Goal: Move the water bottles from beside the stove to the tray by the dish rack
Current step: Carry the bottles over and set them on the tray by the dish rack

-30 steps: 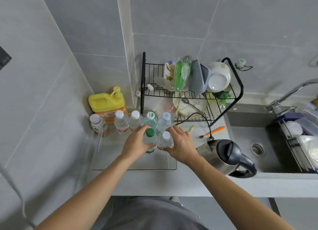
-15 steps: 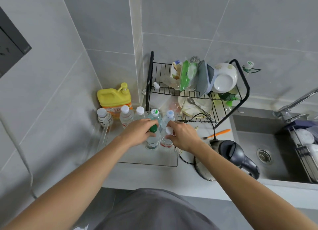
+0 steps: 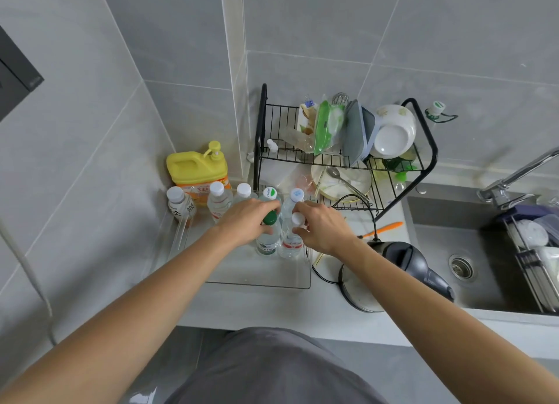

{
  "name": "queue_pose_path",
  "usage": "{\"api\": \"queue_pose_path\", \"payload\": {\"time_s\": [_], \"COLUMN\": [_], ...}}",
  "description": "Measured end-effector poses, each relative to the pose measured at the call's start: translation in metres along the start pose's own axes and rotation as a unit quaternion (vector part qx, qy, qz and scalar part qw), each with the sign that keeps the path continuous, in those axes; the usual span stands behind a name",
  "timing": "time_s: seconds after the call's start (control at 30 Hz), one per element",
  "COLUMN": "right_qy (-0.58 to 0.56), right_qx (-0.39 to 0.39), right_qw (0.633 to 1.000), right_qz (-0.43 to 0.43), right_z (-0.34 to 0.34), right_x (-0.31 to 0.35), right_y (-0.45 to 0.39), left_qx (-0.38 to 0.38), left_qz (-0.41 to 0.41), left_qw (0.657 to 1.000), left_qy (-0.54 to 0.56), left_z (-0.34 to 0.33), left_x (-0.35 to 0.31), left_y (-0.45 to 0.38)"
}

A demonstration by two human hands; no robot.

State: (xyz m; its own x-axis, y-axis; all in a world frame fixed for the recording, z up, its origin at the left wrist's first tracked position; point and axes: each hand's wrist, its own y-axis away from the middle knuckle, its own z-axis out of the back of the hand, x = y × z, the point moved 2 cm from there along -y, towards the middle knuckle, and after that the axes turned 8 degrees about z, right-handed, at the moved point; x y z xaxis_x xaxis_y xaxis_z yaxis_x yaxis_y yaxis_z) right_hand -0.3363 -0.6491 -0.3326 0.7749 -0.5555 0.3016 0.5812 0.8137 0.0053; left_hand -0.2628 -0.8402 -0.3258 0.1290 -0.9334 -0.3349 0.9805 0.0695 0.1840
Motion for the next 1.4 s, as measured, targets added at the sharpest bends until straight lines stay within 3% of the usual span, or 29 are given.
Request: {"api": "queue_pose_path", "payload": {"time_s": [0.57,1.4], "right_qy": [0.028,0.021], "right_qx": [-0.048,-0.054], "right_qw": [0.998,0.998], "right_qz": [0.042,0.007], "right_z": [-0.0046,-0.0081], "right_x": [-0.0008,0.0033], "right_y": [-0.0025,0.0003], "left_qx": [-0.008,-0.005], "left_qz": [-0.021,-0.028], "left_qw": [1.0,1.0], "left_qy": [-0.004,0.013], "left_z": [-0.0023,0.0005], "left_x": [0.0114,0.0095], "left_y": [-0.0046,-0.0031]}}
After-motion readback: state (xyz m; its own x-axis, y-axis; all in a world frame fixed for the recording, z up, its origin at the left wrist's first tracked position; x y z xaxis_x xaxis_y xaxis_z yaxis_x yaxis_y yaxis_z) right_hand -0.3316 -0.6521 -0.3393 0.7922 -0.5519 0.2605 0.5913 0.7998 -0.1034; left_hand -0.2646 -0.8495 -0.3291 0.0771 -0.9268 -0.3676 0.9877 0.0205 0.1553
